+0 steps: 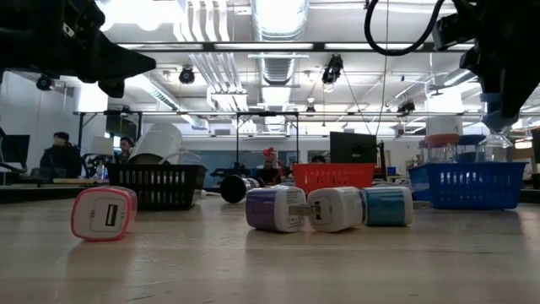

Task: Pick & Place Office items
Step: Put the light blue hourglass into the blue bin

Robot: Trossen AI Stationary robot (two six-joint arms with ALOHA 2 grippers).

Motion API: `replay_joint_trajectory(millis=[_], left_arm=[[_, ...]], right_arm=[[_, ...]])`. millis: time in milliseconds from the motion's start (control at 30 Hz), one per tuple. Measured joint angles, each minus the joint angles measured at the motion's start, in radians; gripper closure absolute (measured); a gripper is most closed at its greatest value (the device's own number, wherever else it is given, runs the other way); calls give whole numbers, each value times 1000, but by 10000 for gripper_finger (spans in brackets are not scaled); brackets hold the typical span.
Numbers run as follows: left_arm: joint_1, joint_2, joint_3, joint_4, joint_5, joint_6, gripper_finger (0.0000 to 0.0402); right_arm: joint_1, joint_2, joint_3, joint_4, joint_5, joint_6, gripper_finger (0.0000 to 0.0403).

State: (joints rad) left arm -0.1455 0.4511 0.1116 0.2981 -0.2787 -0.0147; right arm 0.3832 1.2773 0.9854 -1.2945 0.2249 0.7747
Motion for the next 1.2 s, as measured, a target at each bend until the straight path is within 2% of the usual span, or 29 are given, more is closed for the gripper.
replay_joint_trajectory(millis=[567,1200], left_arm=[[0,3,-2,-4,0,3,391],[0,3,-2,-6,0,7,392]], right_arm=[[-82,-5,-12,14,-40,-86,209],[-170,-6,-125,145,-107,-179,204]])
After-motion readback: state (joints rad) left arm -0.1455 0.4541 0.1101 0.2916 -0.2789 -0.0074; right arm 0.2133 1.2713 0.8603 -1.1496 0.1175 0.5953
